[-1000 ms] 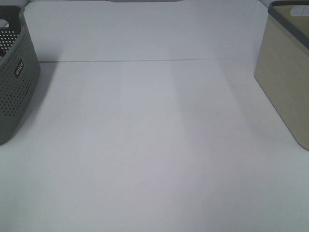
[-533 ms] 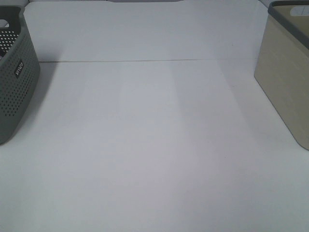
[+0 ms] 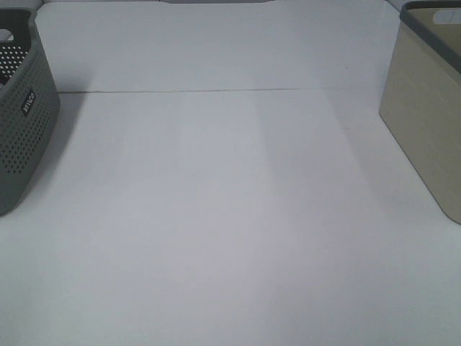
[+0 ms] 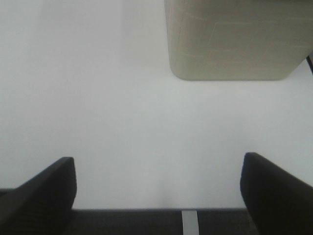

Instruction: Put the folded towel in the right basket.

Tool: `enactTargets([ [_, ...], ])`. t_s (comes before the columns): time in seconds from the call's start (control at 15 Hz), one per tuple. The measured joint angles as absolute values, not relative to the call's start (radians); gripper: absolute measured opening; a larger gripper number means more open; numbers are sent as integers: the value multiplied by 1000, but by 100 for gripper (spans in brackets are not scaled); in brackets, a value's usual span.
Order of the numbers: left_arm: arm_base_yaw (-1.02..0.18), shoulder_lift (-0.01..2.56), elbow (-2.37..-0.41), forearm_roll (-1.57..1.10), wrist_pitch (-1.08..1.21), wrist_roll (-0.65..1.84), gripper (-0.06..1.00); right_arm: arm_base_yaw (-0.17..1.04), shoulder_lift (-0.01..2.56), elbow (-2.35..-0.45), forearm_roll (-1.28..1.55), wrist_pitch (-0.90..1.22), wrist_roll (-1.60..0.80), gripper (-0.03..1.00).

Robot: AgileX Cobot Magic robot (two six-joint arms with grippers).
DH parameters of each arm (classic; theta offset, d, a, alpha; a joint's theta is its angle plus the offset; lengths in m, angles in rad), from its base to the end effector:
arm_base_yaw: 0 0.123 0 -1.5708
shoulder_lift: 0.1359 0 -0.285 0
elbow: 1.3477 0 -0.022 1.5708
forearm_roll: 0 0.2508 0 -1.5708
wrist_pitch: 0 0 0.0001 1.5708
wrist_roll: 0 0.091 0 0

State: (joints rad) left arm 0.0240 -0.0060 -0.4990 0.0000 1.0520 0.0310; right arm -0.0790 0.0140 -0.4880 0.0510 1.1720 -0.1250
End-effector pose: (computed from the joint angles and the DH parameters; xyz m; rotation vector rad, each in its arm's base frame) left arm -0.0053 -0.0001 0.2777 0.0071 2.0308 0.0347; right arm -0.0064 0.0048 0.2655 -0.0552 2.1802 -0.0534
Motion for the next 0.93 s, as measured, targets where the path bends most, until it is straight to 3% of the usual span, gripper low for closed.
enactTargets([
  [0.93, 24, -6, -499, 0, 1052, 31, 88, -79, -3, -458, 25, 1112, -74, 88],
])
